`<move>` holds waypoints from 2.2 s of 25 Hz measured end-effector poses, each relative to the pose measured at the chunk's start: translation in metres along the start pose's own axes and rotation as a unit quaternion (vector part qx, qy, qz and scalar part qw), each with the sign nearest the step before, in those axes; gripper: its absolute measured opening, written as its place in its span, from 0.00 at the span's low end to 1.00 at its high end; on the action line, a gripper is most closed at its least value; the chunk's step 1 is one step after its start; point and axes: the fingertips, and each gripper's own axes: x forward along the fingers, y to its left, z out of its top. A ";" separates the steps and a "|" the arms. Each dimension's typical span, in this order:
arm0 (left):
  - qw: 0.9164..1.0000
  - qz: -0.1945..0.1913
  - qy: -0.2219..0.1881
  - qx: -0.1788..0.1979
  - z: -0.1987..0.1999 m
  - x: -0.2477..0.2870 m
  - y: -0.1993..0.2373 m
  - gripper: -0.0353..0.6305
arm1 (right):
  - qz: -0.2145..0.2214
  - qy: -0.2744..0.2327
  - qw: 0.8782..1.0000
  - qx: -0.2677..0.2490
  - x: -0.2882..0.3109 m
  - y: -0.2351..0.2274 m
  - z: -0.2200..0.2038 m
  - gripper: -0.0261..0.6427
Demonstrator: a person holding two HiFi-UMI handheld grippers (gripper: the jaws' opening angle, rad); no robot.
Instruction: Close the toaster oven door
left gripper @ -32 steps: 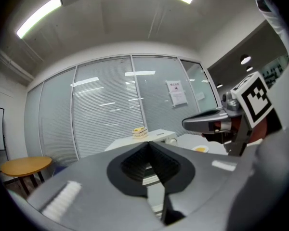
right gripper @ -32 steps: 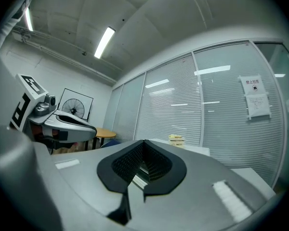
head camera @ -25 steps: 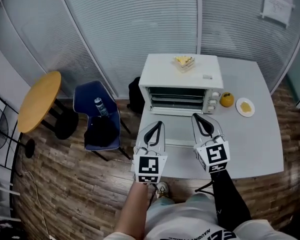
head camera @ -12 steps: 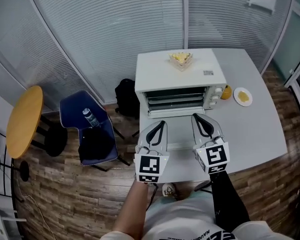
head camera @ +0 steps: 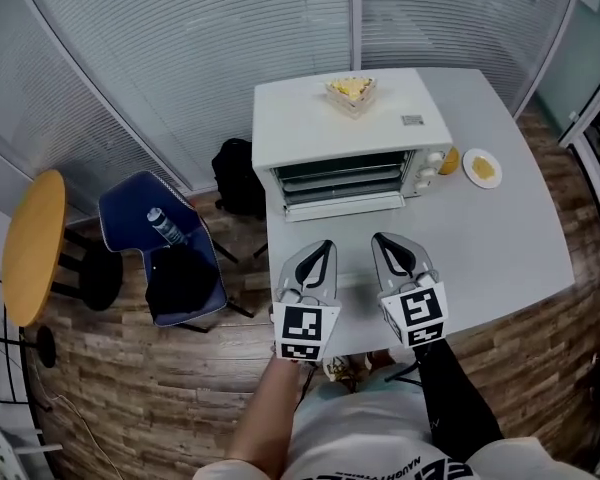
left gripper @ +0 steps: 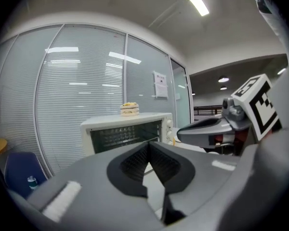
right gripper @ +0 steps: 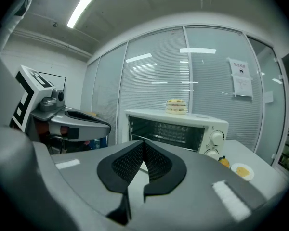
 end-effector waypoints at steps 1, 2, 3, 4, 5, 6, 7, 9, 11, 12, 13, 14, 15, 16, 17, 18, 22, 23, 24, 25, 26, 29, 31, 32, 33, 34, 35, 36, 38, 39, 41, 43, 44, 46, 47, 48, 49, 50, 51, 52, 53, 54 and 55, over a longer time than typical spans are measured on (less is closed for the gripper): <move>1.000 0.000 0.006 -0.007 -0.008 0.002 0.000 0.14 | 0.003 0.009 1.000 0.003 0.002 0.002 -0.008 0.04; 1.000 0.002 0.011 -0.014 -0.016 0.002 -0.001 0.14 | 0.007 0.017 1.000 0.008 0.003 0.005 -0.017 0.04; 1.000 0.003 0.016 -0.020 -0.023 0.002 -0.002 0.14 | 0.013 0.024 1.000 0.012 0.004 0.008 -0.026 0.04; 0.999 0.005 0.019 -0.025 -0.031 0.001 -0.004 0.14 | 0.019 0.033 0.999 0.016 0.005 0.011 -0.036 0.04; 0.999 0.004 0.024 -0.030 -0.039 0.001 -0.007 0.14 | 0.023 0.042 0.999 0.019 0.005 0.014 -0.046 0.04; 0.999 0.003 0.030 -0.034 -0.047 0.002 -0.010 0.14 | 0.026 0.051 0.998 0.020 0.006 0.015 -0.056 0.04; 0.999 0.000 0.037 -0.038 -0.055 0.004 -0.013 0.14 | 0.027 0.060 0.998 0.021 0.006 0.016 -0.066 0.04; 0.998 -0.006 0.053 -0.045 -0.072 0.006 -0.020 0.14 | 0.028 0.077 0.996 0.029 0.006 0.017 -0.083 0.04; 0.996 -0.013 0.073 -0.056 -0.090 0.007 -0.028 0.14 | 0.030 0.092 0.994 0.042 0.005 0.018 -0.099 0.04; 0.994 -0.016 0.085 -0.063 -0.100 0.008 -0.031 0.14 | 0.031 0.100 0.993 0.050 0.004 0.019 -0.107 0.04; 0.993 -0.020 0.096 -0.069 -0.110 0.008 -0.035 0.14 | 0.032 0.107 0.992 0.056 0.003 0.019 -0.115 0.04; 0.991 -0.023 0.108 -0.075 -0.120 0.008 -0.039 0.14 | 0.033 0.116 0.991 0.060 0.002 0.020 -0.122 0.04; 0.989 -0.026 0.118 -0.082 -0.129 0.008 -0.042 0.14 | 0.034 0.124 0.990 0.062 0.000 0.021 -0.130 0.04; 0.988 -0.029 0.127 -0.087 -0.137 0.007 -0.045 0.14 | 0.035 0.132 0.989 0.065 -0.002 0.022 -0.137 0.04; 0.986 -0.031 0.134 -0.091 -0.144 0.006 -0.049 0.14 | 0.036 0.139 0.987 0.067 -0.003 0.023 -0.143 0.04; 0.985 -0.033 0.141 -0.091 -0.151 0.005 -0.052 0.14 | 0.038 0.146 0.986 0.069 -0.005 0.024 -0.149 0.04; 0.980 -0.043 0.166 -0.097 -0.175 0.004 -0.063 0.14 | 0.046 0.168 0.981 0.080 -0.010 0.030 -0.171 0.04; 0.979 -0.046 0.173 -0.102 -0.178 0.004 -0.066 0.14 | 0.048 0.174 0.980 0.082 -0.011 0.032 -0.176 0.04; 0.977 -0.048 0.179 -0.105 -0.183 0.004 -0.068 0.14 | 0.050 0.180 0.979 0.084 -0.012 0.034 -0.181 0.04; 0.975 -0.049 0.186 -0.106 -0.189 0.004 -0.070 0.14 | 0.052 0.187 0.977 0.085 -0.014 0.036 -0.187 0.04; 0.974 -0.049 0.193 -0.107 -0.195 0.003 -0.071 0.14 | 0.053 0.194 0.976 0.086 -0.015 0.037 -0.192 0.04; 0.969 -0.044 0.212 -0.117 -0.210 0.002 -0.072 0.14 | 0.051 0.214 0.971 0.093 -0.017 0.036 -0.207 0.04; 0.966 -0.034 0.223 -0.126 -0.219 0.002 -0.069 0.14 | 0.047 0.225 0.968 0.097 -0.017 0.033 -0.216 0.04; 0.965 -0.029 0.228 -0.130 -0.222 0.003 -0.066 0.14 | 0.046 0.230 0.967 0.098 -0.016 0.032 -0.220 0.04; 0.963 -0.024 0.233 -0.134 -0.226 0.003 -0.064 0.14 | 0.044 0.235 0.966 0.099 -0.016 0.031 -0.223 0.04; 0.961 -0.020 0.237 -0.138 -0.228 0.003 -0.061 0.14 | 0.041 0.240 0.965 0.102 -0.015 0.030 -0.226 0.04; 0.960 -0.015 0.240 -0.141 -0.230 0.003 -0.059 0.14 | 0.036 0.244 0.963 0.105 -0.014 0.027 -0.229 0.04; 0.960 -0.011 0.241 -0.144 -0.232 0.004 -0.056 0.14 | 0.030 0.247 0.963 0.108 -0.013 0.024 -0.231 0.04; 0.959 0.000 0.240 -0.148 -0.233 0.005 -0.050 0.14 | 0.014 0.250 0.961 0.114 -0.011 0.016 -0.234 0.04; 0.959 0.007 0.239 -0.153 -0.233 0.006 -0.046 0.14 | 0.007 0.251 0.961 0.114 -0.010 0.011 -0.235 0.04; 0.956 0.018 0.239 -0.167 -0.235 0.009 -0.042 0.14 | -0.002 0.254 0.961 0.112 -0.008 0.006 -0.236 0.04; 0.955 0.024 0.238 -0.176 -0.237 0.009 -0.040 0.14 | -0.005 0.253 0.961 0.109 -0.007 0.005 -0.237 0.04; 0.955 0.025 0.236 -0.176 -0.237 0.009 -0.040 0.14 | -0.006 0.251 0.962 0.109 -0.007 0.006 -0.236 0.04; 0.956 0.025 0.233 -0.176 -0.235 0.008 -0.040 0.14 | -0.008 0.247 0.963 0.110 -0.007 0.006 -0.235 0.04; 0.956 0.025 0.233 -0.177 -0.235 0.008 -0.039 0.14 | -0.007 0.246 0.963 0.111 -0.007 0.006 -0.234 0.04; 0.956 0.026 0.233 -0.178 -0.234 0.008 -0.039 0.14 | -0.007 0.245 0.963 0.111 -0.007 0.006 -0.234 0.04; 0.956 0.026 0.232 -0.178 -0.234 0.008 -0.039 0.14 | -0.007 0.244 0.963 0.112 -0.007 0.005 -0.233 0.04; 0.957 0.026 0.230 -0.176 -0.233 0.008 -0.039 0.14 | -0.008 0.241 0.964 0.112 -0.007 0.005 -0.231 0.04; 0.958 0.025 0.227 -0.173 -0.231 0.009 -0.039 0.14 | -0.009 0.237 0.965 0.111 -0.007 0.004 -0.229 0.04; 0.960 0.025 0.223 -0.169 -0.229 0.009 -0.038 0.14 | -0.009 0.232 0.967 0.110 -0.007 0.004 -0.227 0.04; 0.961 0.024 0.219 -0.166 -0.226 0.009 -0.038 0.14 | -0.010 0.225 0.968 0.108 -0.006 0.004 -0.224 0.04; 0.963 0.024 0.214 -0.163 -0.224 0.008 -0.037 0.14 | -0.011 0.219 0.970 0.107 -0.006 0.004 -0.221 0.04; 0.964 0.025 0.209 -0.161 -0.221 0.008 -0.037 0.14 | -0.013 0.214 0.971 0.106 -0.006 0.003 -0.218 0.04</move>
